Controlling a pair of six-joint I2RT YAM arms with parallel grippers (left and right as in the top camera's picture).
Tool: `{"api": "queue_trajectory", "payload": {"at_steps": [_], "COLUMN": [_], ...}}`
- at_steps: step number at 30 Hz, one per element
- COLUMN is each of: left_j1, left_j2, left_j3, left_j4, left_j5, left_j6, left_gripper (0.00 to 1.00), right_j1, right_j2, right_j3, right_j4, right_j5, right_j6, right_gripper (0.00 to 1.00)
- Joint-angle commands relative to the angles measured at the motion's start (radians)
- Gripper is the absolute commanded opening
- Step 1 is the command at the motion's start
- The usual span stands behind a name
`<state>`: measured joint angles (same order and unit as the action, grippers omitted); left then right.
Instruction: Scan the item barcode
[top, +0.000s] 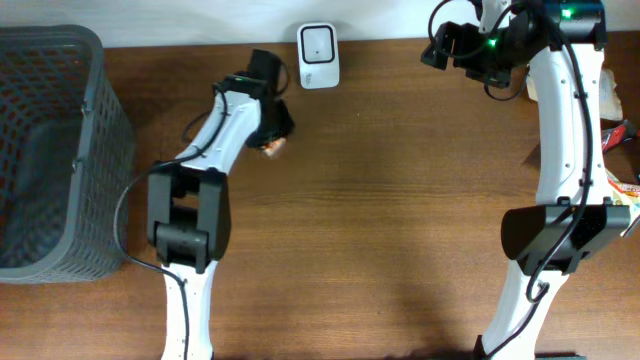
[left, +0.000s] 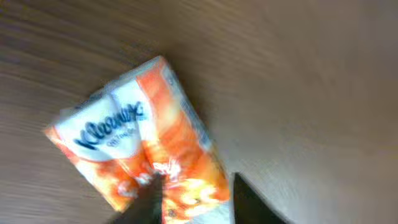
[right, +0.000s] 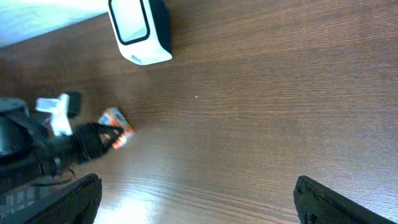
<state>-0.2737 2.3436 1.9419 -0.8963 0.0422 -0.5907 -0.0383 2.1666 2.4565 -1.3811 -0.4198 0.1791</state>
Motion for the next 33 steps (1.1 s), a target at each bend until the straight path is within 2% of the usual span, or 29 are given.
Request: {"api": "queue_trajectory", "payload": {"at_steps": [1, 5, 13, 16, 20, 21, 22, 25, 30, 33], "left_j1": [-0.07, -0.131, -0.234, -0.245, -0.197, -0.179, -0.153, -0.064, 0.062, 0.095], "left_j2": [0.014, 0.014, 0.01, 0.01, 0.01, 0.01, 0.01, 0.01, 0.024, 0.027], "left_j3": [0.002, 0.002, 0.102, 0.224, 0.427, 0.468, 0.513, 0.56, 0.558, 0.558], "left_j4": [-0.07, -0.116, -0.187, -0.285, -0.452, -0.489, -0.532, -0.591, -0.617, -0.631], "left_j5": [0.217, 0.327, 0.477, 0.42, 0.208, 0.146, 0.063, -0.078, -0.072, -0.073], "left_j6": [0.249, 0.407, 0.523, 0.536, 0.524, 0.497, 0.455, 0.38, 0.356, 0.356], "left_gripper": [0.22, 0.2, 0.28, 0.26, 0.26, 0.31, 0.42, 1.0, 0.99, 0.99], "right_j1": [0.005, 0.005, 0.005, 0.005, 0.005, 0.005, 0.005, 0.005, 0.005, 0.005], "right_j2": [0.0, 0.0, 0.0, 0.0, 0.0, 0.0, 0.0, 0.0, 0.0, 0.0], "right_j3": [-0.002, -0.002, -0.002, -0.002, -0.002, -0.002, -0.002, -0.002, -0.002, -0.001], "right_j4": [0.0, 0.0, 0.0, 0.0, 0.0, 0.0, 0.0, 0.0, 0.0, 0.026], "right_j5": [0.01, 0.01, 0.01, 0.01, 0.01, 0.01, 0.01, 0.01, 0.01, -0.015], "right_j6": [-0.011, -0.011, -0.011, -0.011, -0.011, -0.011, -0.011, -0.011, -0.011, 0.066], "right_gripper": [0.99, 0.99, 0.99, 0.99, 0.99, 0.99, 0.99, 0.99, 0.99, 0.99]}}
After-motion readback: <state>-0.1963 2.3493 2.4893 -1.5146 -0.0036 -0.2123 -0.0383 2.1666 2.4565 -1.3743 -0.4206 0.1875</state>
